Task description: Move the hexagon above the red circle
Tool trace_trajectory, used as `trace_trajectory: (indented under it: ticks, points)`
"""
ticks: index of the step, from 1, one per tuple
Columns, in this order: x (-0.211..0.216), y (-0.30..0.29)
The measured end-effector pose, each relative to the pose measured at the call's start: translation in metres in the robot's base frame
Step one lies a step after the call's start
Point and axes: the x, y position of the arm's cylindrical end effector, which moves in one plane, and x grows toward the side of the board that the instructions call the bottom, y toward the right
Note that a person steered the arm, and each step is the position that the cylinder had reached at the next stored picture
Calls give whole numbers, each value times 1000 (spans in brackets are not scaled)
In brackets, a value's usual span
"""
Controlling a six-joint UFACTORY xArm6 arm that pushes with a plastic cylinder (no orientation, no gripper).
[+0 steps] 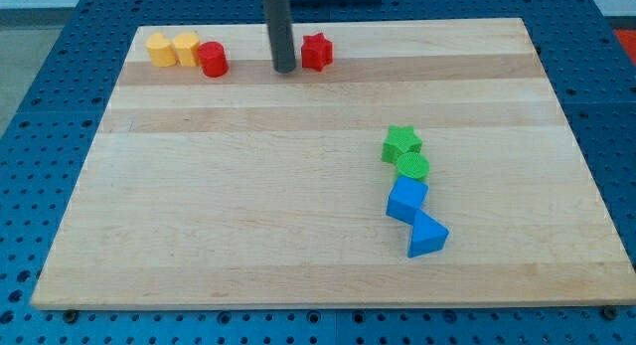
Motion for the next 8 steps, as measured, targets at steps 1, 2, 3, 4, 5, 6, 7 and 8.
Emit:
trace_trajectory:
  ticks: [1,2,3,4,5,6,7,8]
  points:
    - [-22,46]
    - [-28,59]
    - [-21,56]
    - [36,6]
    - [68,-90]
    - [67,-188]
    - [45,-218]
    - [16,-213]
